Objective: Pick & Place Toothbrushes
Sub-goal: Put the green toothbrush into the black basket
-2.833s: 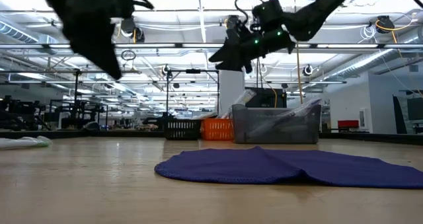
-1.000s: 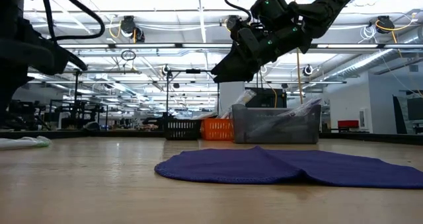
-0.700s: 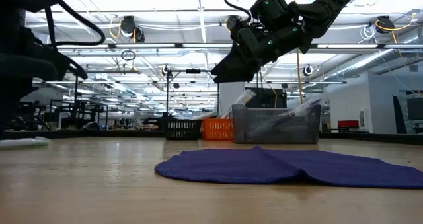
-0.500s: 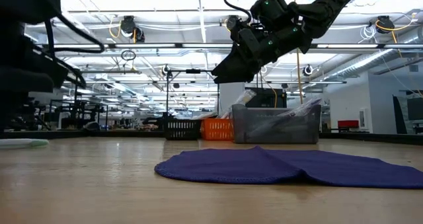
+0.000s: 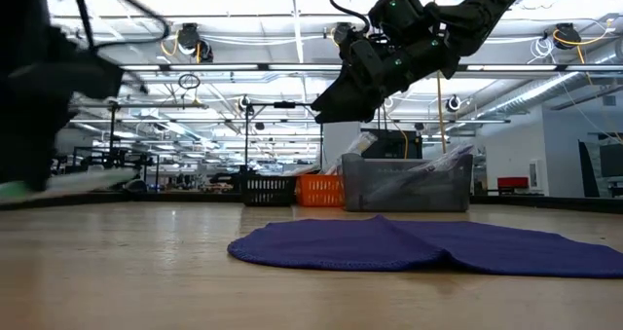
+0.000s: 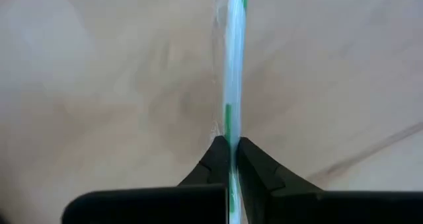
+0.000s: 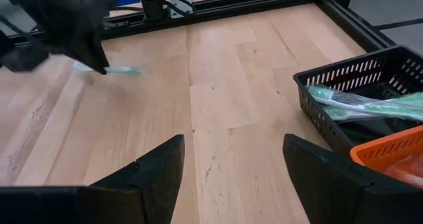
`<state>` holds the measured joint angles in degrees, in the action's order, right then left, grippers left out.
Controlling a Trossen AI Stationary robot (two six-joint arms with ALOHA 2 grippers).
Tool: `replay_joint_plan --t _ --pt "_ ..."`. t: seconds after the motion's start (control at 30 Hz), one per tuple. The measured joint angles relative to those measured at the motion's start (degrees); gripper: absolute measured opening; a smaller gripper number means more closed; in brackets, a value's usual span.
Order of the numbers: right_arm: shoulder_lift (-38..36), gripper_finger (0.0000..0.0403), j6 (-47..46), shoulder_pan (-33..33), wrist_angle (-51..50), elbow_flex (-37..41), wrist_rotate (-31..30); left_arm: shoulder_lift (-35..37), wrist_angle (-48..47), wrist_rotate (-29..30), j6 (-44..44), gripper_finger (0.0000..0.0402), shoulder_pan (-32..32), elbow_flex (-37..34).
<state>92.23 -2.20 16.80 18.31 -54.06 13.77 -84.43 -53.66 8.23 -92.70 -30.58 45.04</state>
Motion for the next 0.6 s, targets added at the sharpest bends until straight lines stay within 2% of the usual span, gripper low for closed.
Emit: replay_joint_plan --t 0.17,0.27,0.33,0.43,0.6 --pt "0.0 0.0251 0.3 -1.9 0.7 0.0 0.1 4.4 -0.1 17.0 5.6 0.0004 -0.2 3.1" --pt "0.0 0.0251 0.3 -3.6 2.1 0.0 0.1 6.5 1.9 30.6 11.7 0.0003 0.1 4.5" --pt "0.0 0.0251 0.3 -4.8 4.1 0.0 0.1 7.6 5.4 37.3 17.2 0.0003 0.7 4.5" --pt "0.0 0.0251 -0.1 -6.3 7.4 0.0 0.2 8.3 12.6 41.9 27.4 0.0002 2.4 4.5" --pt "0.0 0.0251 -2.1 -7.9 12.6 0.0 0.0 8.3 26.5 44.3 44.2 0.0002 6.0 4.5"
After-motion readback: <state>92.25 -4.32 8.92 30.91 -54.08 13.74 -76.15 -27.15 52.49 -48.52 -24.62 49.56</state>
